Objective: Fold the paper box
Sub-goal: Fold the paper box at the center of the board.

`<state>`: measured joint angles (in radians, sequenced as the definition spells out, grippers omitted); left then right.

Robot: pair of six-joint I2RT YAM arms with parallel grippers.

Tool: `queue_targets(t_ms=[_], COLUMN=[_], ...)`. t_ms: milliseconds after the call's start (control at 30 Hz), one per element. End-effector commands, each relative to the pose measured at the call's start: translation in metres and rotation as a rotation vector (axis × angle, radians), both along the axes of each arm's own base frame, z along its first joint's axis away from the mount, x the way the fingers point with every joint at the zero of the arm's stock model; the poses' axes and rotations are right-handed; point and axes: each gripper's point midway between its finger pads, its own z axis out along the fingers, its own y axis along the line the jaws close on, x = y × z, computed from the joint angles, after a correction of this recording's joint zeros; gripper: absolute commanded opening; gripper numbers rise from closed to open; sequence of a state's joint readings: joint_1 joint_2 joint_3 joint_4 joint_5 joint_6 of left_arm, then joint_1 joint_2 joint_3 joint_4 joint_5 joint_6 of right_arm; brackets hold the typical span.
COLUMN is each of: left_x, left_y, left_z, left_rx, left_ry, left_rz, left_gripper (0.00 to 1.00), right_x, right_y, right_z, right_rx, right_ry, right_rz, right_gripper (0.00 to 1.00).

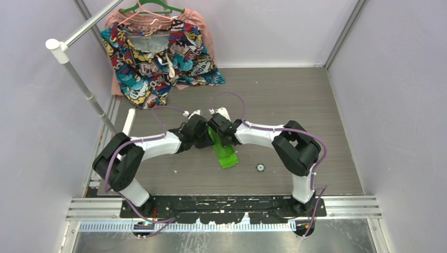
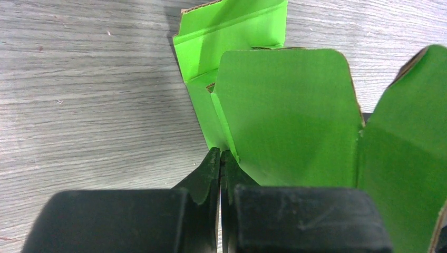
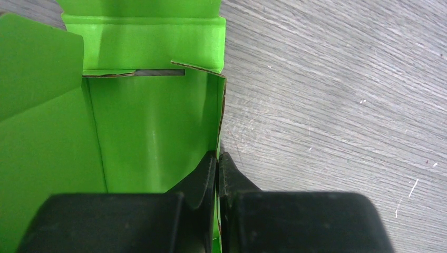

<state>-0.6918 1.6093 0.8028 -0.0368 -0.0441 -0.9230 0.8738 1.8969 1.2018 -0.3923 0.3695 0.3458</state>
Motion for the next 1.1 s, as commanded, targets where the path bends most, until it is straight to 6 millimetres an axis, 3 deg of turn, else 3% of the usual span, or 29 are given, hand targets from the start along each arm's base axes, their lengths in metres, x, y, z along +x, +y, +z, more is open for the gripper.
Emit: queue_targets(t_ms=[0,567,800,1067], left_x=[0.01,0.01,0.004,-0.004], left_y=[-0.025,-0.028,0.007,0.047], left_z=[0.007,0.007,0.018,0.016], left_rx=[-0.063,-0.063,-0.04,0.0], left_ry=[-0.043,-0.039,-0.063,-0.044], left_rz=[-0.015,-0.019,0.034,0.084], left_gripper=[0.0,0.0,0.0,0.0], right_x=[-0.032,-0.041,-0.042,-0.043], right_y=[0.019,0.021,0.022,0.022], right_z=[-0.028,-0.036,-0.032,-0.022], right_rx=[0.032,-0.034,-0.011,0.012], right_ry=[0.13,0.122,0.114,0.098], right_rz=[0.06,0.074,0.078,0.103], right_gripper=[0.01,0.01,0.01,0.01])
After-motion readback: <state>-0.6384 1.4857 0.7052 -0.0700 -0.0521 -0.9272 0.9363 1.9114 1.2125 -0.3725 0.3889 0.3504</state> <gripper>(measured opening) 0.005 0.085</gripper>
